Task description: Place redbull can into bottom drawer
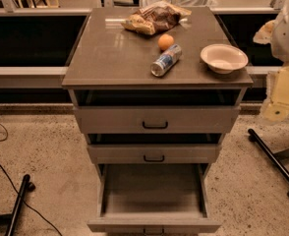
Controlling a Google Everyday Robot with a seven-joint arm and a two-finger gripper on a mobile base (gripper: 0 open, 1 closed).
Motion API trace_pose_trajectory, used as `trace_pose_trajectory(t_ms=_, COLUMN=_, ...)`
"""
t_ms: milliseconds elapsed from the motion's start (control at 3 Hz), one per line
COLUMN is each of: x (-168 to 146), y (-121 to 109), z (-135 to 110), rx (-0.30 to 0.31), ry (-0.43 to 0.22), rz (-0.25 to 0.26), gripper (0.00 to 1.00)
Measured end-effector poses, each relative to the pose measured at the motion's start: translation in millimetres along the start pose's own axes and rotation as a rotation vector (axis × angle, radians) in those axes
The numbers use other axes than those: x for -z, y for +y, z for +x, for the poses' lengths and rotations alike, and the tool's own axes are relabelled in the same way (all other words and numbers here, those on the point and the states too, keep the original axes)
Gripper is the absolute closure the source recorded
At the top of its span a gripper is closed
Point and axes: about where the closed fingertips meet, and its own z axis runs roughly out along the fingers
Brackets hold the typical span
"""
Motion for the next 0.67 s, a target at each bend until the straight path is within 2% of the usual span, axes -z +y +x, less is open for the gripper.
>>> trace_pose_trajectory(t_ms=333, x=-23, y=-41, z=-13, rx=0.171, ry=0.04, rz=0.057, gripper=0.0)
trace_pose_trajectory(t_ms=667, x=-59, y=-77, z=-33, rx=0.415, ry=0.089, rz=0.036, gripper=0.0)
